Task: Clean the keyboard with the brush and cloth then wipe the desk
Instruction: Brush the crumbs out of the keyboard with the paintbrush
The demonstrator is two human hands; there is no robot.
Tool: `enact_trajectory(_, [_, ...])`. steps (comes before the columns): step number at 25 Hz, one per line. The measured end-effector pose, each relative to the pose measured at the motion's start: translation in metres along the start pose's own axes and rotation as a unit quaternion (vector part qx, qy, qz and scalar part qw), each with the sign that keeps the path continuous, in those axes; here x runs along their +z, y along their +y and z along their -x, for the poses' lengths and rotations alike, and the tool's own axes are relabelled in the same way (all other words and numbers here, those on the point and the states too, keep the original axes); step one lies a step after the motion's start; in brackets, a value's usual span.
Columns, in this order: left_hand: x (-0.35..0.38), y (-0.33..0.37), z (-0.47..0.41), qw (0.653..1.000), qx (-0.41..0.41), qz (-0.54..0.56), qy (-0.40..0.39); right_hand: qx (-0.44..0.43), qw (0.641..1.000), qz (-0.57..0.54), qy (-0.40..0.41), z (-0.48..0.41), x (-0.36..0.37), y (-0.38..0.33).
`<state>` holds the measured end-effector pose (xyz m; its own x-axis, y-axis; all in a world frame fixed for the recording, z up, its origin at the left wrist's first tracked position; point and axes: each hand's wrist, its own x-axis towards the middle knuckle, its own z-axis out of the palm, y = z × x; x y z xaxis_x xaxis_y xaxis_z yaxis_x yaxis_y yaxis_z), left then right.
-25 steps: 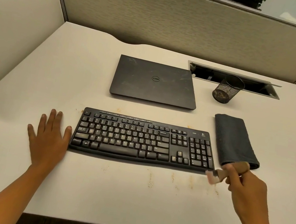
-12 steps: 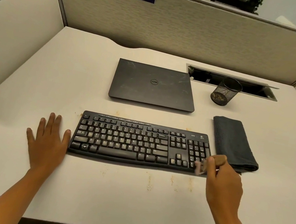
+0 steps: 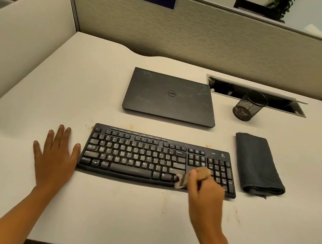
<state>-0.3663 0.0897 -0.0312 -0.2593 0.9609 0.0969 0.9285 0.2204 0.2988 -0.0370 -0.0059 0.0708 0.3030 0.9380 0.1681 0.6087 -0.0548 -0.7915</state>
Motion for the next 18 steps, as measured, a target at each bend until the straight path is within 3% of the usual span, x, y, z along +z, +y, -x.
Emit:
enact_trajectory(10, [0.001,-0.001,0.000,1.000,0.011,-0.010,0.022,-0.174,0.961,-0.044,-0.212,0.017,0.126,-0.073])
enact_trajectory(14, [0.000,0.002,-0.001,1.000,0.009,-0.002,0.029,-0.189,0.951,-0.099,-0.225,0.011,0.131,-0.084])
enact_trajectory(18, [0.002,0.000,-0.001,1.000,-0.003,0.007,0.023,-0.132,0.974,-0.101,-0.153,-0.007,0.089,-0.069])
